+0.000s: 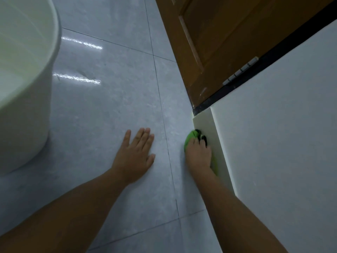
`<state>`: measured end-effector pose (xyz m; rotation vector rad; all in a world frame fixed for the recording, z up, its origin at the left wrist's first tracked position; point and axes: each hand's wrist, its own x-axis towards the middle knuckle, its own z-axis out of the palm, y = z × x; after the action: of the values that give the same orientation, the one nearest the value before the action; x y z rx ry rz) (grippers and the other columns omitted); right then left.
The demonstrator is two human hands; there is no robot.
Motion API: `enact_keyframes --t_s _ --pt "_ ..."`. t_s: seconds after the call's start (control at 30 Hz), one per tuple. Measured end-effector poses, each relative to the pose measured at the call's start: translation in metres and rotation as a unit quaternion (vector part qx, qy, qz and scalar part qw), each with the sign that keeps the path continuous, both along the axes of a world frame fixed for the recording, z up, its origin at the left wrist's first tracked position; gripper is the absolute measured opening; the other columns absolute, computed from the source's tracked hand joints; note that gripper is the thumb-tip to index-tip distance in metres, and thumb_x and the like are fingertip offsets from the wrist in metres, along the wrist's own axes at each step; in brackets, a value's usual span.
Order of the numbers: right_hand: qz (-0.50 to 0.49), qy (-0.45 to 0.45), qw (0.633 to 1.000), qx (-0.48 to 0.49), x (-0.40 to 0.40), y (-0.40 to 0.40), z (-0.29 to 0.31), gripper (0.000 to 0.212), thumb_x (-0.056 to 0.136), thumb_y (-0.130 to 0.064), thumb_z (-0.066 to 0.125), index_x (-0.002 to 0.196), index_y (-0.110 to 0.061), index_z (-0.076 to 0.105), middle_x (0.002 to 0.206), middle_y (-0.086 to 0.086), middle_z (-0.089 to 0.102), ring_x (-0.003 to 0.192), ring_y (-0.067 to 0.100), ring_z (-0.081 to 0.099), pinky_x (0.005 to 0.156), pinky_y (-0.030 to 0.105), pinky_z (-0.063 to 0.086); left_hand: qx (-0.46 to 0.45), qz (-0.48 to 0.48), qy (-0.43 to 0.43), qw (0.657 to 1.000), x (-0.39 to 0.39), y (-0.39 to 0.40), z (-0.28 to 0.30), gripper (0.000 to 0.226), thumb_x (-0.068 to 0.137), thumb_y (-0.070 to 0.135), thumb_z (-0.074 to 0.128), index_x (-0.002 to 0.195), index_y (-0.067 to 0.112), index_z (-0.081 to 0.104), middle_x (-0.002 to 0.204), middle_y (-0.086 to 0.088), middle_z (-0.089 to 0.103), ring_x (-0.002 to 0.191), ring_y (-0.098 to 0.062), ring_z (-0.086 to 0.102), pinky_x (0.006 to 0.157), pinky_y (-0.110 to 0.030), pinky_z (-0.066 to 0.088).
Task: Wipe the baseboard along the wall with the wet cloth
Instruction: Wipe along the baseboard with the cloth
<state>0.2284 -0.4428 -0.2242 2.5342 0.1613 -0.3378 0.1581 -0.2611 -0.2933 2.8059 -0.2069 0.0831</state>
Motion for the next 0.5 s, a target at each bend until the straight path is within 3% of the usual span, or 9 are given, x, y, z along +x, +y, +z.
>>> enact_keyframes --t_s 0.17,0.3,0.37,0.43,0.5 --pt "-0.011 -0.022 0.999 0.03 0.049 0.023 -0.008 0.044 0.095 -0.014 0.038 0.137 -0.004 0.036 0.139 0.009 0.047 0.133 0.028 0.032 0.098 0.04 0.032 -0.005 -0.005 -0.001 1.0 0.0 0.003 0.001 0.068 0.088 0.046 0.029 0.141 0.004 0.041 0.149 -0.016 0.037 0.139 -0.029 0.034 0.11 -0.054 0.013" --pt "-0.005 -0.025 0.999 0.03 -0.011 -0.005 -0.002 0.052 0.091 -0.012 0.045 0.141 -0.002 0.031 0.138 0.011 0.049 0.127 0.029 0.04 0.093 0.039 0.037 0.004 -0.003 0.013 1.0 -0.001 0.004 0.004 0.069 0.088 0.047 0.028 0.141 0.005 0.04 0.149 -0.015 0.037 0.139 -0.029 0.033 0.112 -0.054 0.014" --pt "-0.022 -0.004 0.999 0.044 -0.057 -0.027 0.002 0.059 0.081 -0.011 0.061 0.136 0.001 0.043 0.129 0.015 0.059 0.116 0.032 0.052 0.086 0.04 0.044 0.006 -0.006 0.026 1.0 -0.002 0.005 0.005 0.069 0.088 0.047 0.028 0.141 0.005 0.041 0.149 -0.016 0.037 0.138 -0.029 0.034 0.112 -0.055 0.017" --pt "-0.029 0.048 0.998 0.026 -0.09 -0.042 0.009 0.062 0.062 -0.009 0.076 0.12 0.004 0.059 0.109 0.016 0.069 0.092 0.033 0.063 0.07 0.038 0.049 0.003 -0.009 0.031 0.999 -0.002 0.004 0.006 0.069 0.088 0.047 0.028 0.14 0.004 0.041 0.149 -0.016 0.038 0.138 -0.029 0.035 0.112 -0.055 0.017" --pt "-0.025 0.076 0.997 0.0 -0.093 -0.039 0.023 0.052 0.07 -0.008 0.069 0.121 0.001 0.058 0.111 0.015 0.067 0.096 0.032 0.06 0.073 0.037 0.046 0.005 -0.009 0.032 0.999 -0.002 0.004 0.007 0.069 0.088 0.047 0.028 0.141 0.005 0.041 0.149 -0.016 0.038 0.138 -0.029 0.034 0.113 -0.055 0.015"
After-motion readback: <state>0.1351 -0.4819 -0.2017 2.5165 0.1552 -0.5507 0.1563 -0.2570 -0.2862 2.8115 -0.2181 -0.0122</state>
